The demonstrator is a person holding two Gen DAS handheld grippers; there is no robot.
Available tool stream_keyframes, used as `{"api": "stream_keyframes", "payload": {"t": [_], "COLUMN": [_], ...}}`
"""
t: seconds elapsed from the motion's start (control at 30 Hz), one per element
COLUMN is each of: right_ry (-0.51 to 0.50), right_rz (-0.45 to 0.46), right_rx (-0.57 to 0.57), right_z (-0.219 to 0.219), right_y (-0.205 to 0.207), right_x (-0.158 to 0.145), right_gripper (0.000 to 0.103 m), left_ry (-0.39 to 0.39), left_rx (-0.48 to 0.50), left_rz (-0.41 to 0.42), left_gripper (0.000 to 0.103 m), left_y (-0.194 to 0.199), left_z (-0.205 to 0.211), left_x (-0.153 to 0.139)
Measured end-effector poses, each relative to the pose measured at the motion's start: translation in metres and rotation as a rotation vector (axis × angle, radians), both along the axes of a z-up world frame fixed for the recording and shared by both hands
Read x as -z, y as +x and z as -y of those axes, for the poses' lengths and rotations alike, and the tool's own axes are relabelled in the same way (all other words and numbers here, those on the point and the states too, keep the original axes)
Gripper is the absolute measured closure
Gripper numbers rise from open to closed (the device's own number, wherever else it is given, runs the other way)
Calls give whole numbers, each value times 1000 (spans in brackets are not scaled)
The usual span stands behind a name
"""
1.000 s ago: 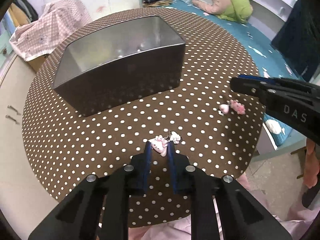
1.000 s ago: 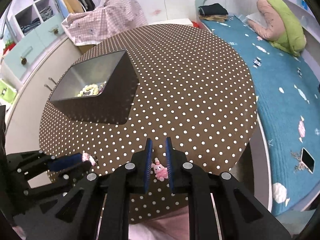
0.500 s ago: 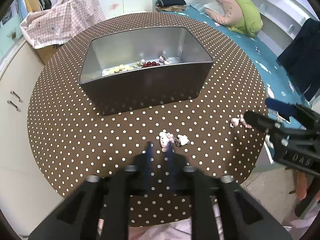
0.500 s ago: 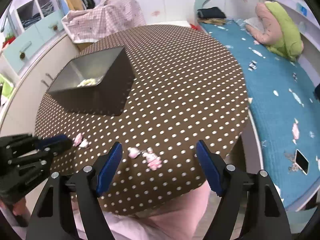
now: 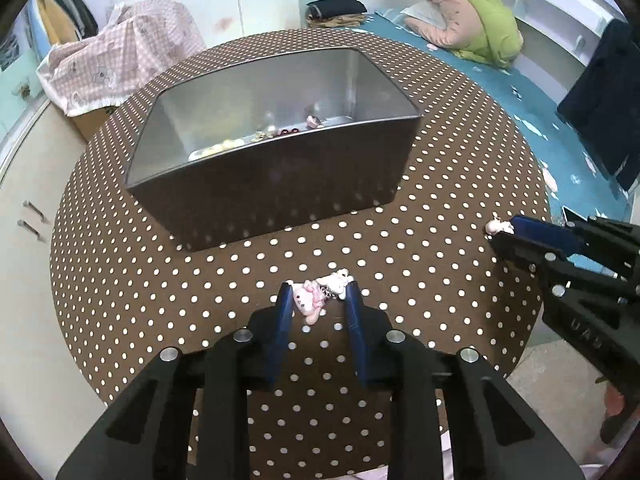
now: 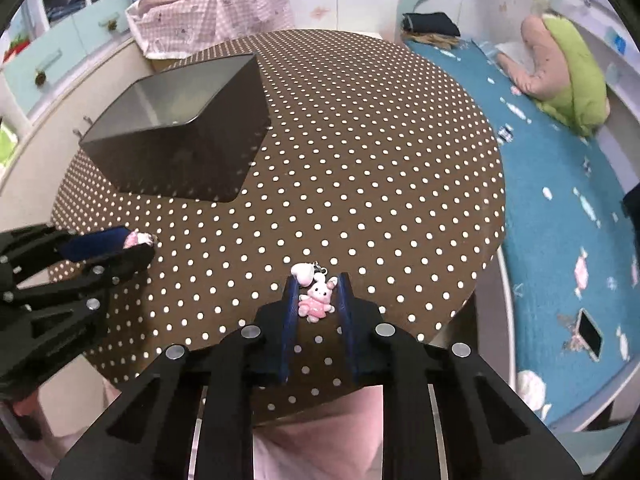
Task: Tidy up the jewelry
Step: 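Grasp a pink bunny charm with the right gripper while the left grasps another pink charm, then carry both pink charms into the grey tin and open both grippers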
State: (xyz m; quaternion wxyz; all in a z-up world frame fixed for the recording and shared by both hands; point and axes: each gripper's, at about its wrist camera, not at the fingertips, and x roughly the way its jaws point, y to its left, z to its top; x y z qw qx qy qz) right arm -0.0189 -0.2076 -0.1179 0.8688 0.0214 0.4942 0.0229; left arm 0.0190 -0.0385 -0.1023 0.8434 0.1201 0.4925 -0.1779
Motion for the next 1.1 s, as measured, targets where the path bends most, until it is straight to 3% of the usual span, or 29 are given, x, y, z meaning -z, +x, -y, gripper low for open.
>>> {"api": "stream_keyframes", "payload": {"t": [0.4, 0.5, 0.83, 1.1], "right_ry": [31, 47, 79, 82], "right_rz": [27, 51, 160, 236], "right_rx": [21, 24, 13, -7], "right_z": [12, 12, 1, -17], "right_y": [11, 13, 22, 41], "right_x": [-19, -29, -72, -104], "right_gripper": [86, 86, 86, 86], "left_ry": [-22, -60, -104, -123], "left_rx": [-44, -57, -61, -75], "left_rz": [19, 18, 136, 200], "left_gripper": [78, 78, 78, 78], "left_y": [2, 3, 1, 22], "left_z": [-16, -23, -34, -40], "left_x": [-12, -22, -65, -87]}}
